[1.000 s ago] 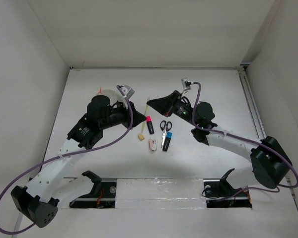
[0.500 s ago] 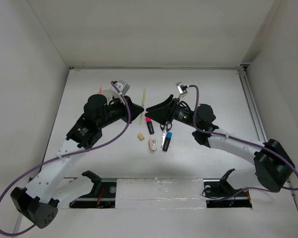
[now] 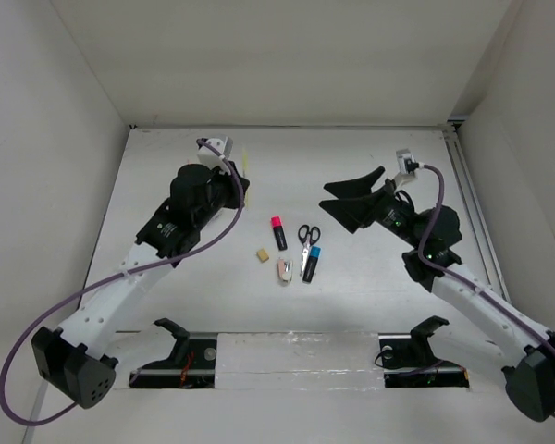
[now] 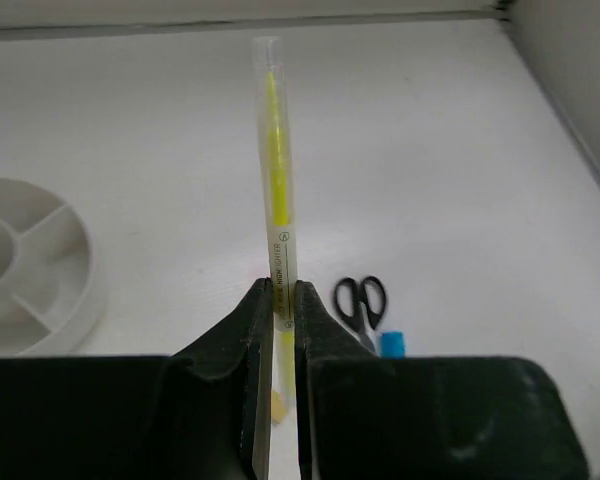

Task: Sort the stationery into containers
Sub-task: Place the pen in the storage box.

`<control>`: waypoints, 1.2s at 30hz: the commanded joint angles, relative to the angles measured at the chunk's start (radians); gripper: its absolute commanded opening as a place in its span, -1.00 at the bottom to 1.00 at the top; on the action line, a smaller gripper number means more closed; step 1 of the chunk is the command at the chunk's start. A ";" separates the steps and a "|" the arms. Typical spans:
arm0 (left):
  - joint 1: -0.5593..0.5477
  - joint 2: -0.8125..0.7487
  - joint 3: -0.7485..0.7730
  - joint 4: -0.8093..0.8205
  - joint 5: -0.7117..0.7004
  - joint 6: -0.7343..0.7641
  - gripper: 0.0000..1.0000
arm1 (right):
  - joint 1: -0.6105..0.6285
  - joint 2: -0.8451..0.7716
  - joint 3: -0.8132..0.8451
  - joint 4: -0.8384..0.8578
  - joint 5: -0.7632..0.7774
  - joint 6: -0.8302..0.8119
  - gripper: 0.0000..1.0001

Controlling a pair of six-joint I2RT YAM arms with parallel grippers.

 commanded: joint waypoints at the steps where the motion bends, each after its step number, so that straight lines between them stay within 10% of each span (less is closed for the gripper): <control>1: 0.039 0.061 0.102 0.015 -0.272 0.022 -1.00 | -0.004 -0.088 0.000 -0.177 0.034 -0.145 1.00; 13: 0.501 0.202 0.162 0.343 -0.106 0.395 -1.00 | -0.004 -0.270 -0.109 -0.276 -0.008 -0.176 1.00; 36: 0.593 0.396 -0.007 0.497 0.078 0.425 -1.00 | 0.005 -0.381 -0.121 -0.465 -0.020 -0.278 1.00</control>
